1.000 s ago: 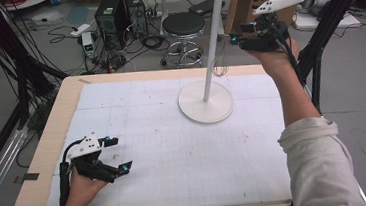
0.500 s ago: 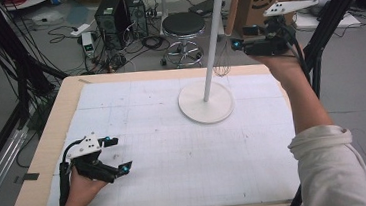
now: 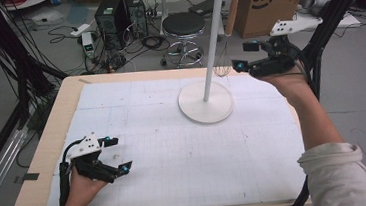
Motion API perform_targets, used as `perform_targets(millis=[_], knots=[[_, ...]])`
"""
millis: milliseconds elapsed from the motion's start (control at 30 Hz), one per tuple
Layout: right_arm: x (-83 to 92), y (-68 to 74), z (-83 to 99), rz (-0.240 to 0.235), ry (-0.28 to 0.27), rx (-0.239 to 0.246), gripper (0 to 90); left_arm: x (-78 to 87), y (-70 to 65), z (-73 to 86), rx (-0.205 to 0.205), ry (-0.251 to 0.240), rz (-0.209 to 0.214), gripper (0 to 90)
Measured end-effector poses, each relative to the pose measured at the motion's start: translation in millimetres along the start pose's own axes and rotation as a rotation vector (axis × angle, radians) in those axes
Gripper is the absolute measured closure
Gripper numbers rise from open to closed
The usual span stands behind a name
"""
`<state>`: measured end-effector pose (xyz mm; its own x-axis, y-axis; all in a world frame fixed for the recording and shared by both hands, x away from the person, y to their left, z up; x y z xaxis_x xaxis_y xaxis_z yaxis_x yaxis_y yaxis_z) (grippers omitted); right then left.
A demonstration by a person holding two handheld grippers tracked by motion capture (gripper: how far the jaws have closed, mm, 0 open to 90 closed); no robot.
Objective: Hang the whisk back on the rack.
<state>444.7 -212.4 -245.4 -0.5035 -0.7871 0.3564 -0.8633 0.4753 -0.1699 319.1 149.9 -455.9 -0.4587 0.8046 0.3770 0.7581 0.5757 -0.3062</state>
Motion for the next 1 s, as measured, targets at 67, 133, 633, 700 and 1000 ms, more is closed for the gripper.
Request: perform_targets(millis=[67, 133, 633, 700, 1000], knots=[[-1.0, 7.1, 7.8, -0.035, -0.003, 0.003, 10.6, 0.0, -0.1, 0.2, 0.001, 0.001, 0.0, 1.9], [-1.7, 13.4, 15.5, -0.056, 0.006, 0.002, 10.4, -0.2, -0.5, 0.0, 0.003, -0.001, -0.001, 1.9], [2.8, 34.8, 66.6, -0.042, 0.012, -0.025, 0.3, -0.1, -1.6, -0.5, 0.003, -0.004, 0.005, 1.9], [2.4, 39.3, 76.1, -0.049, 0.02, -0.029, 0.3, -0.2, -1.7, -0.5, 0.002, -0.004, 0.006, 1.9], [1.3, 55.3, 113.0, -0.039, 0.036, -0.055, 0.3, -0.7, -3.1, -1.0, 0.004, -0.009, 0.015, 1.9]])
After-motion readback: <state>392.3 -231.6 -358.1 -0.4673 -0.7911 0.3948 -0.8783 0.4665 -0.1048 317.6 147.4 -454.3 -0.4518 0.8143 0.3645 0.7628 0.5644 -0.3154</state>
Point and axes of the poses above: each handheld gripper's, and its own axes: x roughly backward along the jaws, z roughly out of its underside, y roughly to its left, the point moved 9 cm from there along -x, roughly forward along the jaws, and after that the axes turned 12 degrees about x, right-handed, at the moved point
